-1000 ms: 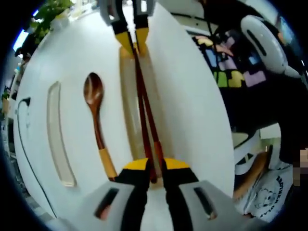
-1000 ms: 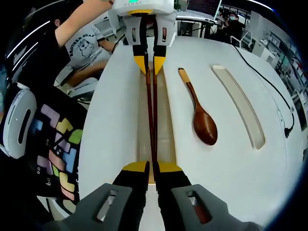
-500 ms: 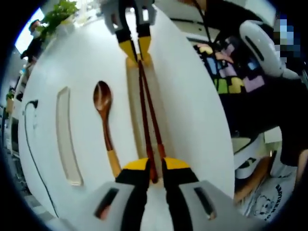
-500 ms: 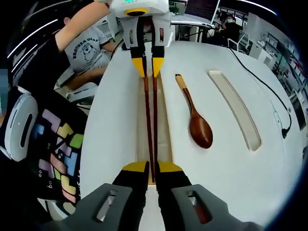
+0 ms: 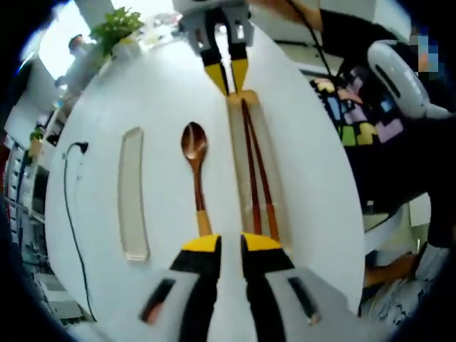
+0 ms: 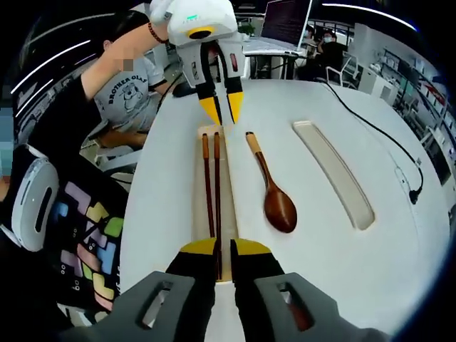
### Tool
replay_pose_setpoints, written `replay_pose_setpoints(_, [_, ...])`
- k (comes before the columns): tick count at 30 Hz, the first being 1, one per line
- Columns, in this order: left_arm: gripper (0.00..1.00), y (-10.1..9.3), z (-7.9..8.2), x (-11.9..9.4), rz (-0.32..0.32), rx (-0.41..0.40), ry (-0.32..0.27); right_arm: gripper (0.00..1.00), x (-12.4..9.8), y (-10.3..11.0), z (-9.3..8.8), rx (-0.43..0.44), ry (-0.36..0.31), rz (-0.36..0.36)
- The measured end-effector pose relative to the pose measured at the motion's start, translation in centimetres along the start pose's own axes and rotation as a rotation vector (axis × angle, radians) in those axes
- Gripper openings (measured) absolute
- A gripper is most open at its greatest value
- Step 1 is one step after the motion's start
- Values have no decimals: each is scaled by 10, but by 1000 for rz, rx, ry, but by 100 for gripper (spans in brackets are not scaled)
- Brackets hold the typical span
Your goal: Arrange the utensils inside the cutlery case until each visible utensil rests in its matching compartment.
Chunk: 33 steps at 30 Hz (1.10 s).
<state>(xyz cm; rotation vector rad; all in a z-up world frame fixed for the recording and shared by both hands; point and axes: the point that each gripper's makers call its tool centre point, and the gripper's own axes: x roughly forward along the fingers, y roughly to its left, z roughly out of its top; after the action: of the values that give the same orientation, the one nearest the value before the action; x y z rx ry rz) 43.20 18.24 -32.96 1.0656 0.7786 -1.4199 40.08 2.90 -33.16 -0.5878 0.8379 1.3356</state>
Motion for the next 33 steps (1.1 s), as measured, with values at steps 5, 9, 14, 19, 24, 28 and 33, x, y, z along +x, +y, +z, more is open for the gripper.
replay_pose_setpoints(5, [11,12,-8,-3,39,-29,-10,6,-4,-12,2,49,-37,-22])
replay_pose_setpoints(9, [13,18,-14,-2,71,-52,-16,6,-8,-23,4,101,-81,-36])
replay_pose_setpoints(14, [14,26,-24,0,97,-82,-13,6,-14,-38,6,161,-132,-56])
replay_pose_setpoints(19, [15,32,-34,7,105,-101,-8,6,-14,-49,3,209,-161,-77])
replay_pose_setpoints(24, [17,38,-40,15,110,-105,7,7,-13,-64,0,262,-186,-124])
replay_pose_setpoints(28, [18,36,-37,24,71,-99,-14,7,-10,-83,3,326,-225,-114])
replay_pose_setpoints(33, [20,38,-29,32,76,-98,-18,7,2,-91,0,434,-253,-58])
